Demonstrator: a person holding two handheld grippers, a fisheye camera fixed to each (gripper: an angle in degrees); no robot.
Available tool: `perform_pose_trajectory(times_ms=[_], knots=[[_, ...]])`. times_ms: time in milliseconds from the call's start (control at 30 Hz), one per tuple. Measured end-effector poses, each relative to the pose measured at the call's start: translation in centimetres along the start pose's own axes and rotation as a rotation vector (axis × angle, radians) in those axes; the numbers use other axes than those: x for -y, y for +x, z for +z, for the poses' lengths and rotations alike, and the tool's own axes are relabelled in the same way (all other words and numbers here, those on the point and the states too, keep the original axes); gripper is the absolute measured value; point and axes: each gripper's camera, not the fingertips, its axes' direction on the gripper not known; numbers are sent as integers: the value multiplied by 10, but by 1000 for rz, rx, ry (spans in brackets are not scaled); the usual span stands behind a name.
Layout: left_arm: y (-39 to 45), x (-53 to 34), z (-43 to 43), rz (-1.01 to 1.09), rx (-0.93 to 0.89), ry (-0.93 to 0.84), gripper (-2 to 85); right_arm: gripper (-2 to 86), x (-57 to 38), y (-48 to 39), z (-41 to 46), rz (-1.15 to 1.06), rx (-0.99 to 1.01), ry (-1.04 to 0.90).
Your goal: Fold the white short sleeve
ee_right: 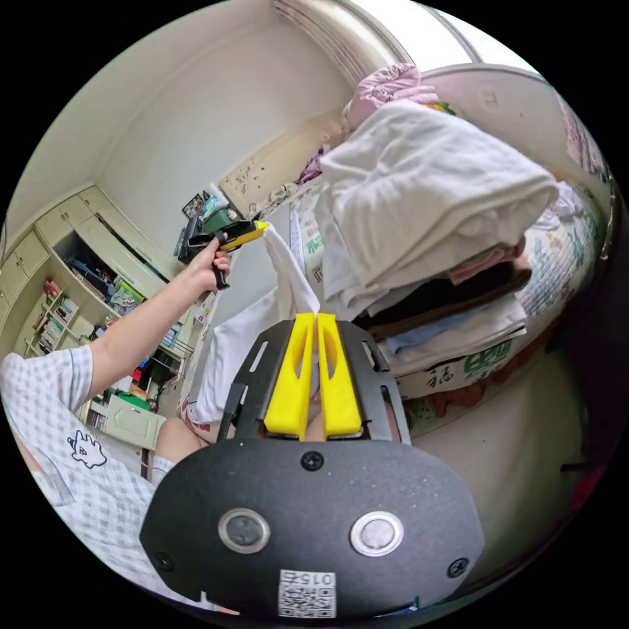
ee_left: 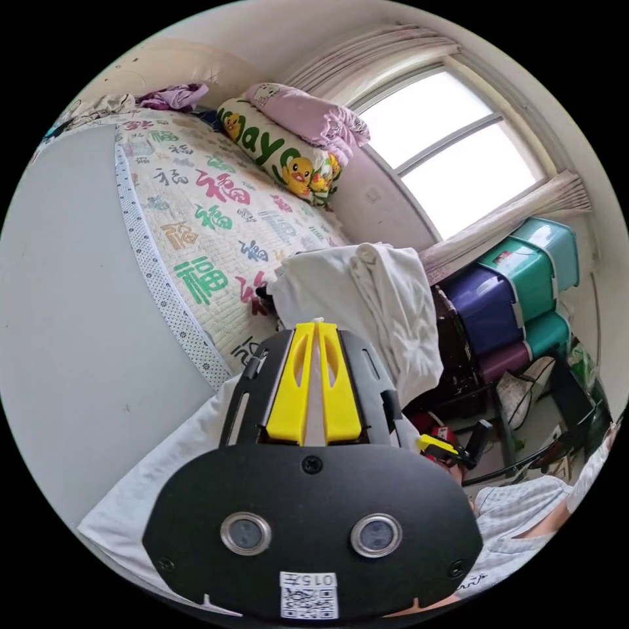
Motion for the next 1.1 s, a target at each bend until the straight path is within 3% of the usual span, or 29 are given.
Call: perform_pose_trajectory(times_ms=[200, 333, 433, 533, 633, 833, 1000, 1100], knots=[[-27, -62, -63, 13, 45, 86, -5, -1, -19, -89, -10, -248, 96, 22], [-99, -133, -111, -132, 84, 149, -5, -1, -57, -171, 56, -413, 281, -126], [-151, -192, -127, -238, 215, 123, -5, -2, -89, -218, 120, -460, 367, -260], [-205, -254, -133, -381, 287, 96, -6, -2, -122, -253, 183, -529, 351, -425], [-238, -302, -135, -463, 197, 168, -6, -1, -147, -268, 222, -575, 311, -537], [-241, -328, -121, -392, 240, 143, -7, 0, -161, -273, 259, -589, 306, -610], [-210, -353, -120, -272, 213, 259, -6, 0, -165, -284, 271, -647, 312, -622], [-197, -378, -113, -244, 417, 206, -6, -1, -172, -287, 285, -662, 325, -662]])
